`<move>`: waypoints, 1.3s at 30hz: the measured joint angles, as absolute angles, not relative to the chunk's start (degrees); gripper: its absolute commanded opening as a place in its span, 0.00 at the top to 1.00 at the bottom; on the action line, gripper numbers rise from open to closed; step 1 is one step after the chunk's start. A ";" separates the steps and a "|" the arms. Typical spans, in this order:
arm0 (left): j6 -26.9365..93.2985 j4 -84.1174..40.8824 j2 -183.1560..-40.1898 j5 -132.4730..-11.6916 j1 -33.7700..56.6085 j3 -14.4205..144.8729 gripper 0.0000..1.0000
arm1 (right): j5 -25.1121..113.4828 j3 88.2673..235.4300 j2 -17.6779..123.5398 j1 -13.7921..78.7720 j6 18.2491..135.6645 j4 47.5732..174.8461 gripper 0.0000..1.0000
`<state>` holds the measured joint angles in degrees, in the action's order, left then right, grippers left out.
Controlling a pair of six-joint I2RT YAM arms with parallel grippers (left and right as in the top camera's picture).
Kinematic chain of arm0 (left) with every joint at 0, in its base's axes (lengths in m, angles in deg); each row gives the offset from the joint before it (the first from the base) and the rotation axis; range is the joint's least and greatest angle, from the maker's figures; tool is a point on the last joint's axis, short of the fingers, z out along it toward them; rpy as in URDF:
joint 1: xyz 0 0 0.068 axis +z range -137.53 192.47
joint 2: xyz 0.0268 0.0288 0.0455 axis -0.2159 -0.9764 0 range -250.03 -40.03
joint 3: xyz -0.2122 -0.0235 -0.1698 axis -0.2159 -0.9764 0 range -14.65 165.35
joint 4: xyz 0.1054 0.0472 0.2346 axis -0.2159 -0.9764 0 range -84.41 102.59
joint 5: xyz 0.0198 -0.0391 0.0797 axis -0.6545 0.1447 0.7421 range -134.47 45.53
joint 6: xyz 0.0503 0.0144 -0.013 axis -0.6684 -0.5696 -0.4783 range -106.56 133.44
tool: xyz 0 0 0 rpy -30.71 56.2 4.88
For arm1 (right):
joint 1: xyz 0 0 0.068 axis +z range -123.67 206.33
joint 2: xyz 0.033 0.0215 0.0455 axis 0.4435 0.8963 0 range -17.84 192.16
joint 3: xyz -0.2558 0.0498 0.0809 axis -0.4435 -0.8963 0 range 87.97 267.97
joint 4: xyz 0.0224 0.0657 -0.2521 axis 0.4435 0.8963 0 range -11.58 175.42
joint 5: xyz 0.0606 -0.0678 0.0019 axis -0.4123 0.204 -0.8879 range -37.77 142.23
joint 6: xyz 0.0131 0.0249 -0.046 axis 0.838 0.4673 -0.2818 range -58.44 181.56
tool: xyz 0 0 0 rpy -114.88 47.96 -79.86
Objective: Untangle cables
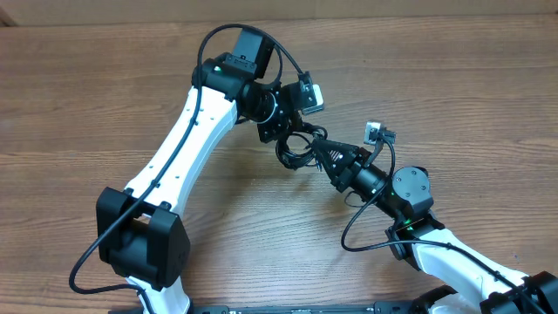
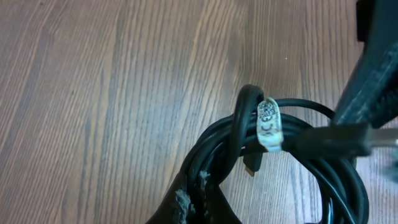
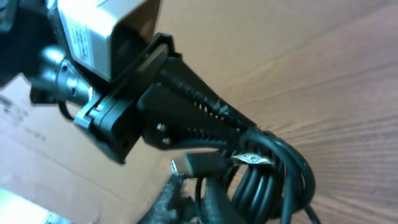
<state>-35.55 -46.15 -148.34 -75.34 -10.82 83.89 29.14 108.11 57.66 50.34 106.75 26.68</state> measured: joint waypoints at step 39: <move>-12.47 -39.92 -148.34 -75.67 -11.76 83.89 0.96 | 36.26 111.54 61.27 51.17 106.94 43.38 0.24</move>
